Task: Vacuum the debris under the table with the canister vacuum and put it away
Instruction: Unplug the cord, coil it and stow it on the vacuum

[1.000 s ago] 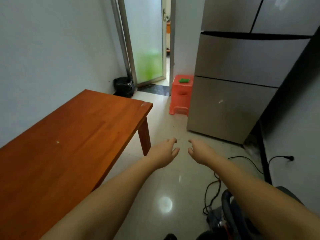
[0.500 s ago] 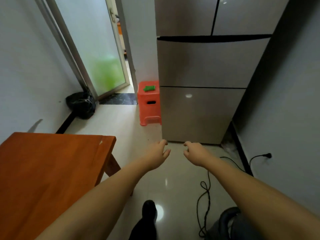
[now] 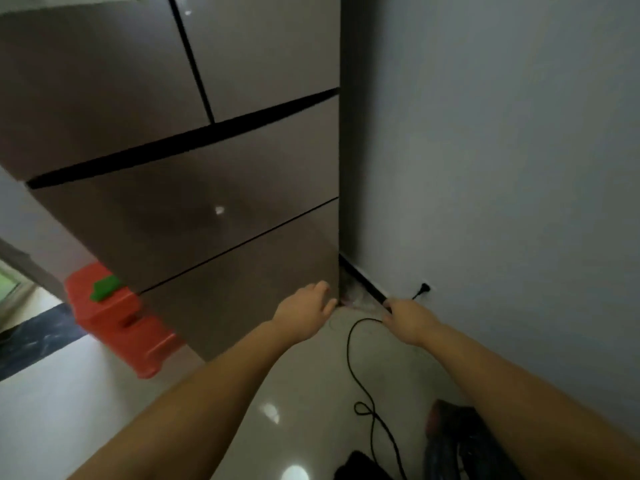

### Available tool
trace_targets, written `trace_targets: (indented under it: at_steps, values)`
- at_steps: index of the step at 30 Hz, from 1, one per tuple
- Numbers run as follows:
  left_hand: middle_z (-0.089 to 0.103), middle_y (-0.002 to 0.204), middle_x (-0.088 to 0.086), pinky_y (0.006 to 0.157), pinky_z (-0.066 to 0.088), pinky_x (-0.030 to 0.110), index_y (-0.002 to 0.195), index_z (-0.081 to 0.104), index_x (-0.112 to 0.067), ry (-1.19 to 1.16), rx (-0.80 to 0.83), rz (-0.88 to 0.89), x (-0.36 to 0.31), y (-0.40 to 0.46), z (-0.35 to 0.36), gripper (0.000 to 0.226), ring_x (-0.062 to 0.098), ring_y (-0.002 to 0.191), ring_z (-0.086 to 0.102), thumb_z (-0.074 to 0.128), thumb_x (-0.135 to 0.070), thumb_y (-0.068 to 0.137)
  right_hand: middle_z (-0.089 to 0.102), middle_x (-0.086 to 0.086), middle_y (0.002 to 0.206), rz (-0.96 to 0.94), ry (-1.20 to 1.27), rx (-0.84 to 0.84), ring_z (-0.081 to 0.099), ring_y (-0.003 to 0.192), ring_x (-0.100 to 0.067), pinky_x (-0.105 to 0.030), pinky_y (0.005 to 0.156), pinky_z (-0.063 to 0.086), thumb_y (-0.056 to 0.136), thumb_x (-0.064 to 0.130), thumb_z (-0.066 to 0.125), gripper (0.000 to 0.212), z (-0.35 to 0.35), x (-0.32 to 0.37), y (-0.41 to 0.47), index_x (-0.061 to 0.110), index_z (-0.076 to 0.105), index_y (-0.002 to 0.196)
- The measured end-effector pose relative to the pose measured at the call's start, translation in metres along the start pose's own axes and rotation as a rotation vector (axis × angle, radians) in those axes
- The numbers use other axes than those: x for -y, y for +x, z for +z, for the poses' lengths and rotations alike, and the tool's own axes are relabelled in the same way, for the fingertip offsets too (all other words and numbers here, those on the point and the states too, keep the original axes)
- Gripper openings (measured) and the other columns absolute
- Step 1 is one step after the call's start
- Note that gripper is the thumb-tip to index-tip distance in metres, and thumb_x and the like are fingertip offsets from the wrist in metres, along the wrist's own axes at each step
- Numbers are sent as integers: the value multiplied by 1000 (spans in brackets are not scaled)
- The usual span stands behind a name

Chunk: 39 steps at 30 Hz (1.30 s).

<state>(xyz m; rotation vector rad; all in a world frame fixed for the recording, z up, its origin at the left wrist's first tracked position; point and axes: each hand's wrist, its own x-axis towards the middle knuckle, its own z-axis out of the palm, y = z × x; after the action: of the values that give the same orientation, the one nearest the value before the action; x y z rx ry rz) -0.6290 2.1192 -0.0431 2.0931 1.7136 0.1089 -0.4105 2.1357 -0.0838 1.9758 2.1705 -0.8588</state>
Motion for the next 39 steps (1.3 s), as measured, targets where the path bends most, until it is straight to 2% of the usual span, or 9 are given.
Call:
trace_targets:
  at_steps: [6,14,21,23,26,29,31,35,39]
  values:
    - [56,119,12,88,47,39,123,48,-13,57,154,258,-29,145,18,35,29,107,54,39,-37,99,56,-19,130,277,109,-34,55,116,-32,-34,95,46,102,26,37,38,-20,-64,74,5,45,133]
    - [57,121,9,86,48,34,126,49,-14,97,286,459,-39,295,39,36,25,106,55,40,-36,99,55,-19,133,508,282,-10,55,118,-33,-34,96,44,102,23,35,38,-33,-102,174,5,45,134]
    - [53,126,9,90,46,36,134,43,-15,263,335,724,-39,412,142,40,25,110,52,37,-35,100,51,-19,137,715,538,-80,51,121,-33,-33,98,42,102,25,38,40,20,-167,253,2,46,133]
    - [56,123,11,90,45,36,131,49,-11,297,249,849,-28,447,186,39,27,110,53,38,-30,98,51,-19,137,764,624,-133,51,122,-33,-32,98,41,102,25,38,39,51,-193,282,1,48,132]
    - [65,115,10,99,44,44,118,63,-8,333,-59,1110,-9,497,258,45,27,109,58,38,-25,85,61,-20,124,842,806,-269,58,111,-33,-35,93,46,100,23,40,33,111,-229,331,0,59,115]
    - [46,144,9,113,21,54,137,47,-6,443,-282,1326,6,539,325,54,23,134,34,38,-24,87,66,-22,112,936,961,-484,61,93,-29,-33,83,48,101,23,38,37,168,-262,380,-4,63,105]
    - [26,153,8,115,8,55,146,29,-8,589,-381,1434,11,564,364,62,24,141,22,41,-26,87,64,-22,117,963,1042,-551,60,101,-31,-34,88,45,103,29,35,44,192,-277,409,-5,62,112]
    - [19,158,5,112,0,59,148,14,-10,745,-495,1364,17,607,420,97,21,144,12,70,-36,74,65,-18,116,846,1312,-705,62,107,-32,-38,91,47,102,41,32,51,216,-301,458,1,60,118]
    - [-7,154,0,110,-11,58,147,-9,-12,803,-607,1285,18,631,433,118,13,143,-6,74,-44,71,58,-6,72,762,1643,-807,56,59,-18,-26,52,47,103,40,31,42,219,-305,481,8,56,90]
